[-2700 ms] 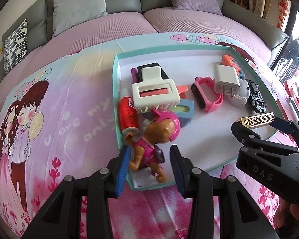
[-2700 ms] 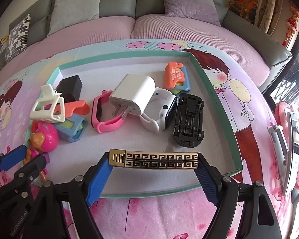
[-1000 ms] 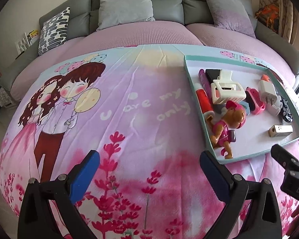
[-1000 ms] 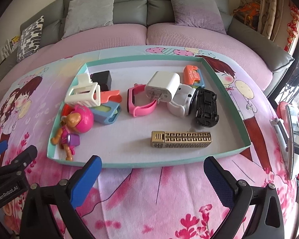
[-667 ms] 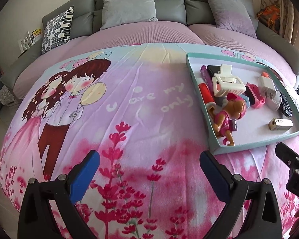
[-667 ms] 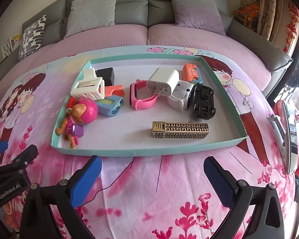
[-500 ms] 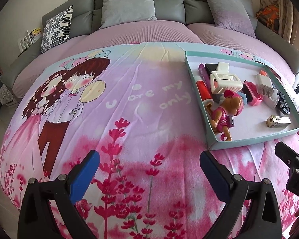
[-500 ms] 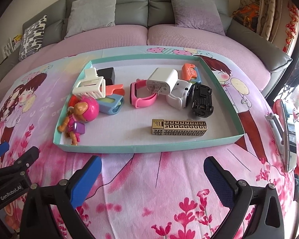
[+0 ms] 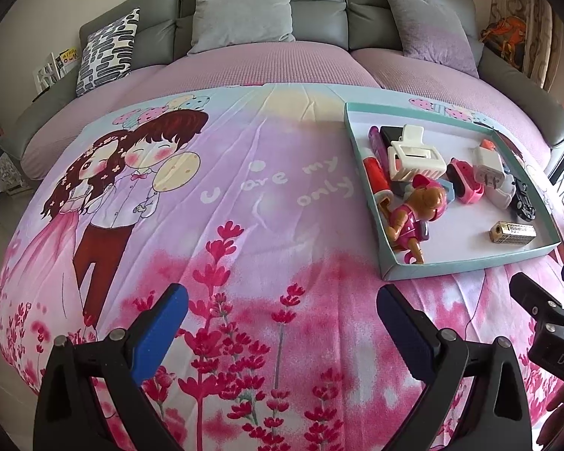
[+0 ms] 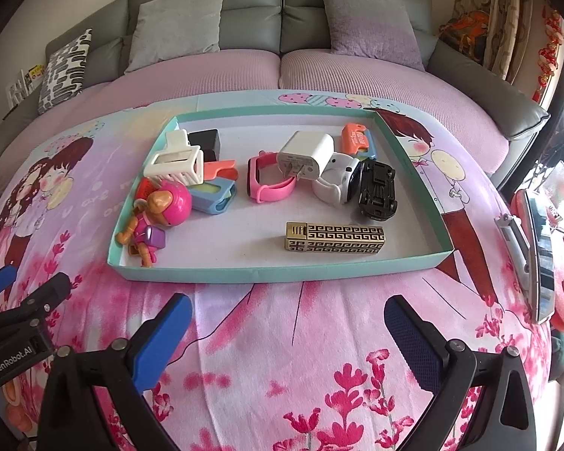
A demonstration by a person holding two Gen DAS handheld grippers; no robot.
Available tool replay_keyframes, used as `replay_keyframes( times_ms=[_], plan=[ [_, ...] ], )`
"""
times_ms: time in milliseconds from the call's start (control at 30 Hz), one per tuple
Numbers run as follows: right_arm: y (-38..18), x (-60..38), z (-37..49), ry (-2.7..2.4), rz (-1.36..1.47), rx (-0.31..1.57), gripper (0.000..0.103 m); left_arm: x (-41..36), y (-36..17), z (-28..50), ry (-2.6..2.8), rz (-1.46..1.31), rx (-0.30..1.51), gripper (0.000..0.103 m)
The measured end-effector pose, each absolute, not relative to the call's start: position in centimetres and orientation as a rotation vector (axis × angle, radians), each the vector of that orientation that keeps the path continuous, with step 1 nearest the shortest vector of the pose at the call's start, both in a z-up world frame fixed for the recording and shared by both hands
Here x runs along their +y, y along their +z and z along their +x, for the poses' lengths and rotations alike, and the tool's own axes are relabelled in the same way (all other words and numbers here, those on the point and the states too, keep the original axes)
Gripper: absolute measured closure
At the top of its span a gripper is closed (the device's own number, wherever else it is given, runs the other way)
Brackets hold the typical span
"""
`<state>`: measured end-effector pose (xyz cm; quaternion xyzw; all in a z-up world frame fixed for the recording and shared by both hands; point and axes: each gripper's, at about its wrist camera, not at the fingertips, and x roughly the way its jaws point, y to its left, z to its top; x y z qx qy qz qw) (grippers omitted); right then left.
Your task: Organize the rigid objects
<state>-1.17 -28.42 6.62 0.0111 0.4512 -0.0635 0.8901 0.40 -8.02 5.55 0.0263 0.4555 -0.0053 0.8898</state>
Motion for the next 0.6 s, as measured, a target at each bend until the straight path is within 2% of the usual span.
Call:
replay_keyframes(
  times_ms=[600],
  plan=[
    [6.44,-28.38,-1.05,-0.134,0.019,0.940,0.000,-7.86,5.65,0.44,-0.009,0.048,0.947,0.003]
  ],
)
